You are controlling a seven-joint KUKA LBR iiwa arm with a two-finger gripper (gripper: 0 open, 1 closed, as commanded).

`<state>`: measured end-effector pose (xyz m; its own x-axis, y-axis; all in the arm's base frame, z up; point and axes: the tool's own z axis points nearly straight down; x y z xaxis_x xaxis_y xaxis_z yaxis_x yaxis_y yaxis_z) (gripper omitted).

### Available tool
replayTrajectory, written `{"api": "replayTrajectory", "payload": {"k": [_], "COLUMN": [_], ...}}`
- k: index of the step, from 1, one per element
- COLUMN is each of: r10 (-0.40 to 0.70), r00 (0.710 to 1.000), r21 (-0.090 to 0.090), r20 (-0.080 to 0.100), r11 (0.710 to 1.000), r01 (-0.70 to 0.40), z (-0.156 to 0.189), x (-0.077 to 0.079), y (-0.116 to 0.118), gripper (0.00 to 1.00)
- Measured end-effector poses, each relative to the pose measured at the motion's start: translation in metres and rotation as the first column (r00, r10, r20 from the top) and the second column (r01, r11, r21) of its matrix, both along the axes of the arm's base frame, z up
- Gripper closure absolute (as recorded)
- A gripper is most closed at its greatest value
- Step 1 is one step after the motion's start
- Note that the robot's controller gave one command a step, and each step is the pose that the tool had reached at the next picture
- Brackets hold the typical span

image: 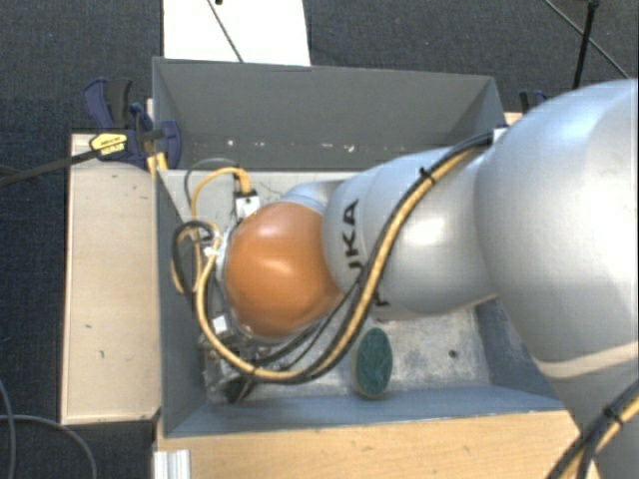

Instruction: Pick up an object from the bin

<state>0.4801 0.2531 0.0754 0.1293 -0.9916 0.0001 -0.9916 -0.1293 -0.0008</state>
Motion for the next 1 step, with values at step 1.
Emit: {"api": "replayTrajectory", "payload": {"k": [1], "r10": [0.009], "r00": [1.000], "r21": [0.005], "r20": [0.008], "r11": [1.000], "r01": [-0.009], "z": [0.1414], "x": [0.0120], "y": [0.0010], "gripper": [1.00]}}
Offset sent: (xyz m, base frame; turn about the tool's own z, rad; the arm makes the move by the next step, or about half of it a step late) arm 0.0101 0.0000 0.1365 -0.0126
